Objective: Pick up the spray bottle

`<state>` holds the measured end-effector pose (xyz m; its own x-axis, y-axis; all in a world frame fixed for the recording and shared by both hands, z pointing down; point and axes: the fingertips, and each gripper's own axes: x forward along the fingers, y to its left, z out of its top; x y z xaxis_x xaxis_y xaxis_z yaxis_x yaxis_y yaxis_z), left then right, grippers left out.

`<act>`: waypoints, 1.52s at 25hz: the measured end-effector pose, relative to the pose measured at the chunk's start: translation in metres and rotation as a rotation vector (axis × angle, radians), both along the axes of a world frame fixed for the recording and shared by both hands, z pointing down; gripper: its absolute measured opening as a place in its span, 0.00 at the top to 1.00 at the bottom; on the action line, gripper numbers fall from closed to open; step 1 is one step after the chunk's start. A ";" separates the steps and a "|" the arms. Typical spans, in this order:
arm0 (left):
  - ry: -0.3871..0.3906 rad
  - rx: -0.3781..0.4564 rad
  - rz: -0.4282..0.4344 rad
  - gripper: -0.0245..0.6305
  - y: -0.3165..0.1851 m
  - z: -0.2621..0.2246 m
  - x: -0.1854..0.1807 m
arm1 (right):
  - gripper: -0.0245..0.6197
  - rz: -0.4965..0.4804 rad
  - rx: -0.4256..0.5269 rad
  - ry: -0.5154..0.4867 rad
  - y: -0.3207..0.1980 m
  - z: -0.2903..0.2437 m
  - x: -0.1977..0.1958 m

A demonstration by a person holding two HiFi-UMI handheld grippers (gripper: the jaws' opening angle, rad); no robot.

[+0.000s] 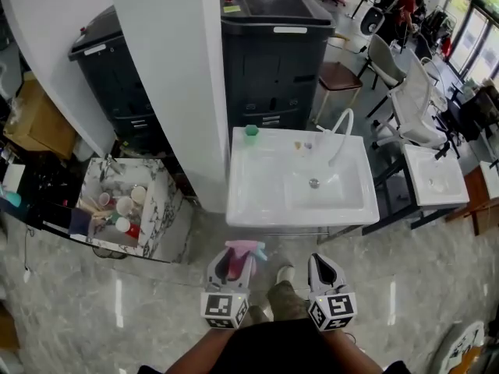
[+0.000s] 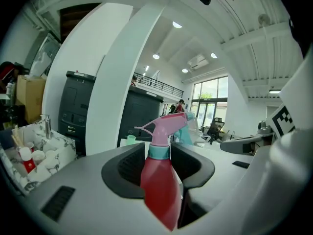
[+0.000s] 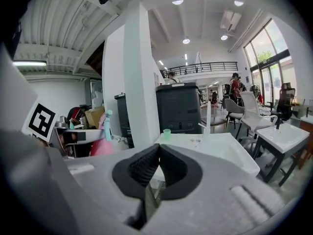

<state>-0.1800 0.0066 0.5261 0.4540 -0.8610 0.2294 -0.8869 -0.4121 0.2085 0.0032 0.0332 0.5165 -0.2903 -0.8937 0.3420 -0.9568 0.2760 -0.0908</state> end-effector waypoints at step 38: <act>-0.029 0.130 -0.042 0.72 0.066 -0.062 0.205 | 0.97 0.025 0.073 -0.013 0.052 -0.040 0.213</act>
